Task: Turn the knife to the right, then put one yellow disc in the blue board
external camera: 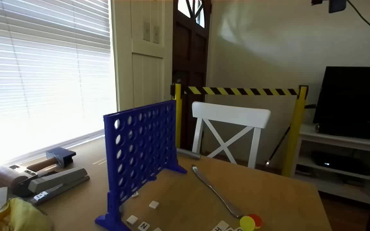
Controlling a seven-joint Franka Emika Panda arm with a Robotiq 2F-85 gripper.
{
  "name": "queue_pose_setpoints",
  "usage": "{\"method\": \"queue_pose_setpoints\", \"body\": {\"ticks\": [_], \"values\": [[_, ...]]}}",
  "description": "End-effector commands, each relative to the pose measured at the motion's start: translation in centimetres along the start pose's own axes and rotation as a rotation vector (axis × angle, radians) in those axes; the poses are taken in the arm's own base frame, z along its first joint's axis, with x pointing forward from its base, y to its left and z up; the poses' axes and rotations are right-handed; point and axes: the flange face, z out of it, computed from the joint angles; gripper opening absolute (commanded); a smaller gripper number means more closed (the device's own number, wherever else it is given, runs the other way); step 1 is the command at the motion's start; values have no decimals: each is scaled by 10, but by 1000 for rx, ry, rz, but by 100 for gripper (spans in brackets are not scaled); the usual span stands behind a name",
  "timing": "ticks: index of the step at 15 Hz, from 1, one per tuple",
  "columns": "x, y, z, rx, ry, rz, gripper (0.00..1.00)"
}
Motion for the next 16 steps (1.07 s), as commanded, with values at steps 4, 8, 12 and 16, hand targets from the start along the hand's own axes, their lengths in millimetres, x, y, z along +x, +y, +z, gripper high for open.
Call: {"method": "queue_pose_setpoints", "body": {"ticks": [4, 8, 12, 16], "values": [[10, 2, 4, 26, 7, 23, 100], [55, 10, 44, 81, 29, 70, 100], [96, 19, 101, 163, 14, 59, 100], [128, 29, 151, 165, 0, -88, 100]]}}
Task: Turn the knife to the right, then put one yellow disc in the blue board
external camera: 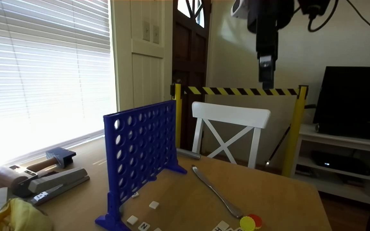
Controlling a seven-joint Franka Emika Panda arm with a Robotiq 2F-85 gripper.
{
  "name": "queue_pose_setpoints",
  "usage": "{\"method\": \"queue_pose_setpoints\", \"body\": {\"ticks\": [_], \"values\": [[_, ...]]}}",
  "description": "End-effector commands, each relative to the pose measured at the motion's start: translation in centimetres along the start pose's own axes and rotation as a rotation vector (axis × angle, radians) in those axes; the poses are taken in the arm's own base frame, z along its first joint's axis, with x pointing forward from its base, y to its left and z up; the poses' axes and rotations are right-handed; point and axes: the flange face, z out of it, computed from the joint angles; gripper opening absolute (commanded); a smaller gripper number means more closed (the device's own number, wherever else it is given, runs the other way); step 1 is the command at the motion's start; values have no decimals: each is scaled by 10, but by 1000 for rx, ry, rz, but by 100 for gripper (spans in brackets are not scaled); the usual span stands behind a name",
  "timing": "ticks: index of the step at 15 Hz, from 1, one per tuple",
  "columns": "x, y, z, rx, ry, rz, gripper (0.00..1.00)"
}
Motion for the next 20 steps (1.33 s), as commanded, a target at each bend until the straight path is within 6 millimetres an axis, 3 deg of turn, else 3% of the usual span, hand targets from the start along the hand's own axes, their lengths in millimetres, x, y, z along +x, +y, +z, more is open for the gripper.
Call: {"method": "queue_pose_setpoints", "body": {"ticks": [1, 5, 6, 12, 17, 20], "values": [[25, 13, 38, 73, -26, -142, 100], [36, 25, 66, 190, -83, -234, 100], [25, 22, 60, 138, -62, -204, 100], [33, 25, 69, 156, -82, -225, 100], [68, 49, 124, 153, -41, -297, 100], [83, 59, 170, 214, -59, -333, 100]]}}
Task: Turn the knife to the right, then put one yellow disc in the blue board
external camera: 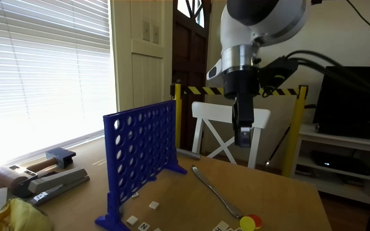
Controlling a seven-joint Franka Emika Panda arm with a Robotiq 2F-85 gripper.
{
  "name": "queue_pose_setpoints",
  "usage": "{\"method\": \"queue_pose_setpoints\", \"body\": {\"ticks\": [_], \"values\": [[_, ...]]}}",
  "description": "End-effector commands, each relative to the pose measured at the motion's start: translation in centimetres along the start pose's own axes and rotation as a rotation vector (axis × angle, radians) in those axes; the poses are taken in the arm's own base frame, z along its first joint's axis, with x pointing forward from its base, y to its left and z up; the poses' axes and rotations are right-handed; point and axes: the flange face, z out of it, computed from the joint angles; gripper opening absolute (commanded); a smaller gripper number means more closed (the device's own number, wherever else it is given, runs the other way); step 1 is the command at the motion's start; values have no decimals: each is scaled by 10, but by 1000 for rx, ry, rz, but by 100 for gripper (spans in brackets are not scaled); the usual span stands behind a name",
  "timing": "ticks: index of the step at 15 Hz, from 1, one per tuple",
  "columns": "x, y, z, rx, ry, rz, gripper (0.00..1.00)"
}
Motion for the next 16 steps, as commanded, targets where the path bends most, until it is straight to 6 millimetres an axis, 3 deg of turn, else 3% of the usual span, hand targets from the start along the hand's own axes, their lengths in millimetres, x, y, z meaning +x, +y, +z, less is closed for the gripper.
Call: {"method": "queue_pose_setpoints", "body": {"ticks": [1, 5, 9, 11, 12, 16], "values": [[23, 30, 52, 101, -12, -50, 100], [33, 44, 100, 238, -70, -92, 100], [35, 54, 135, 347, -166, -75, 100], [33, 57, 136, 404, -177, -53, 100], [27, 51, 136, 332, -180, -58, 100], [29, 60, 140, 362, -192, -50, 100]]}}
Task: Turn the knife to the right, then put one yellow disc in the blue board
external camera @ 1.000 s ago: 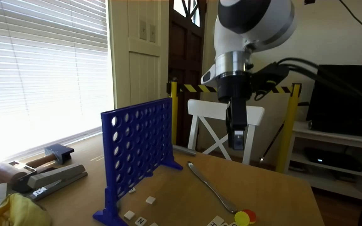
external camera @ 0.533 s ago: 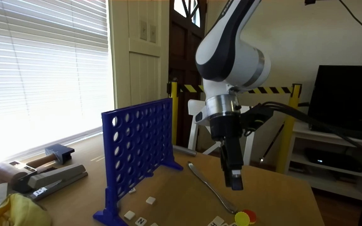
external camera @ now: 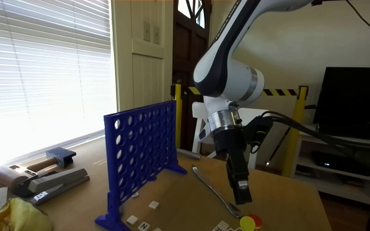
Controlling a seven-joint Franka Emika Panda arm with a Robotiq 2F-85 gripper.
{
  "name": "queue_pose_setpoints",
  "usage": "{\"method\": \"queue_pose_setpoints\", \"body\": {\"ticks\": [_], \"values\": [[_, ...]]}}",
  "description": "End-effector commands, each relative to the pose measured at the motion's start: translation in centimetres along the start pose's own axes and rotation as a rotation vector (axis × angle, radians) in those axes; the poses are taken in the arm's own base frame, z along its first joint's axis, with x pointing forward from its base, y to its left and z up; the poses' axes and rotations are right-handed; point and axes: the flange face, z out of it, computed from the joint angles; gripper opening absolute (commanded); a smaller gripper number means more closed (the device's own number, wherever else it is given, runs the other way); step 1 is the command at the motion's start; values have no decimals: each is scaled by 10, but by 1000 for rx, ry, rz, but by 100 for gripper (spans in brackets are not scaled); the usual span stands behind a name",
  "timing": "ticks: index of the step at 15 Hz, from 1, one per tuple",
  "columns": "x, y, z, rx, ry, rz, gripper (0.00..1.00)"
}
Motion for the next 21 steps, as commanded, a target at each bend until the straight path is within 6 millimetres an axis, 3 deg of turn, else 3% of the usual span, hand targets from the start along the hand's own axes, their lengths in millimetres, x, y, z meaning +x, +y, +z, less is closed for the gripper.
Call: {"method": "queue_pose_setpoints", "body": {"ticks": [1, 7, 15, 21], "values": [[3, 4, 5, -12, -2, -2, 100], [8, 10, 16, -19, 12, -4, 100], [9, -4, 15, -15, -1, -20, 96], [22, -7, 18, -23, -4, -87, 91]]}}
